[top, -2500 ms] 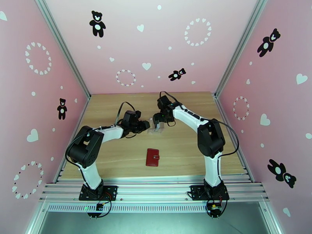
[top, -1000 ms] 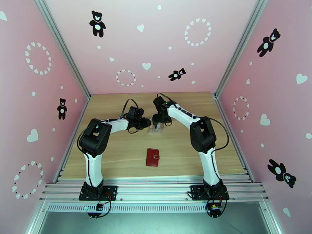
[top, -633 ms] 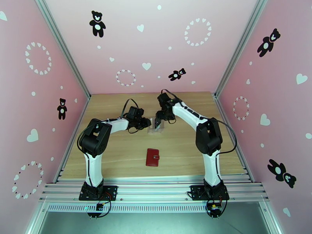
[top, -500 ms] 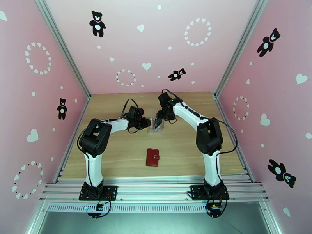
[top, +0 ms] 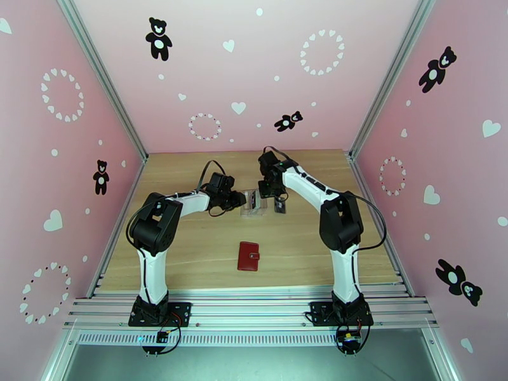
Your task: Put the credit cards into the card holder
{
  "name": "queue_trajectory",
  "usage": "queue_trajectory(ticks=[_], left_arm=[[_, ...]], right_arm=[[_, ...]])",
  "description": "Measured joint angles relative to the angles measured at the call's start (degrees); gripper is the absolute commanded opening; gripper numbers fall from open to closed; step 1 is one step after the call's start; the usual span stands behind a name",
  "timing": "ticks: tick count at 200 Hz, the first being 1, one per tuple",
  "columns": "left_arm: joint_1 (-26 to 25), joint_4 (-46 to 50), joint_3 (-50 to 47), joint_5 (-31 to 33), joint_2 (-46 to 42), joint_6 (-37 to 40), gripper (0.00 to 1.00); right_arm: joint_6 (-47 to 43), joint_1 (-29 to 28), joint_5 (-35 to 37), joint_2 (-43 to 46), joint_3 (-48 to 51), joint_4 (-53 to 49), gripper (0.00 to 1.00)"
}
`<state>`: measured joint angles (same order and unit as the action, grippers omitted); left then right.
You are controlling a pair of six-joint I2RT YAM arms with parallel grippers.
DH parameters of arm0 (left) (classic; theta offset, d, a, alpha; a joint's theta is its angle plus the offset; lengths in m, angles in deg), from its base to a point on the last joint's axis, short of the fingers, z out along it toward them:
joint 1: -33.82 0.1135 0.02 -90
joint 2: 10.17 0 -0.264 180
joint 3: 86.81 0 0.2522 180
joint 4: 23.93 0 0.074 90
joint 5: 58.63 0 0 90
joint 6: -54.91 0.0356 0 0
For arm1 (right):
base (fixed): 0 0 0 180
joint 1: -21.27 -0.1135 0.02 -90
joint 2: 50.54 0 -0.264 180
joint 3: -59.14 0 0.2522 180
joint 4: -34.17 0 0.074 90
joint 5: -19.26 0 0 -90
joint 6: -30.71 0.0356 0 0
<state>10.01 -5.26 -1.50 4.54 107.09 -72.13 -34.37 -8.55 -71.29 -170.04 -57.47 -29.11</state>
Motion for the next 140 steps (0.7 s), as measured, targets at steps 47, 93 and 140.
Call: queue_trajectory(ticks=[47,93,140], left_arm=[[0.00,0.07,0.04,0.04,0.00,0.33,0.30],[0.00,0.07,0.04,0.07,0.00,0.42,0.30],[0.00,0.07,0.04,0.07,-0.02,0.42,0.31]], right_arm=[[-0.02,1.40,-0.90,1.66,4.85,2.49,0.62],[-0.07,8.28,-0.81,5.81,11.63,4.35,0.66],[-0.52,14.93,-1.40,6.73,17.09,6.08,0.69]])
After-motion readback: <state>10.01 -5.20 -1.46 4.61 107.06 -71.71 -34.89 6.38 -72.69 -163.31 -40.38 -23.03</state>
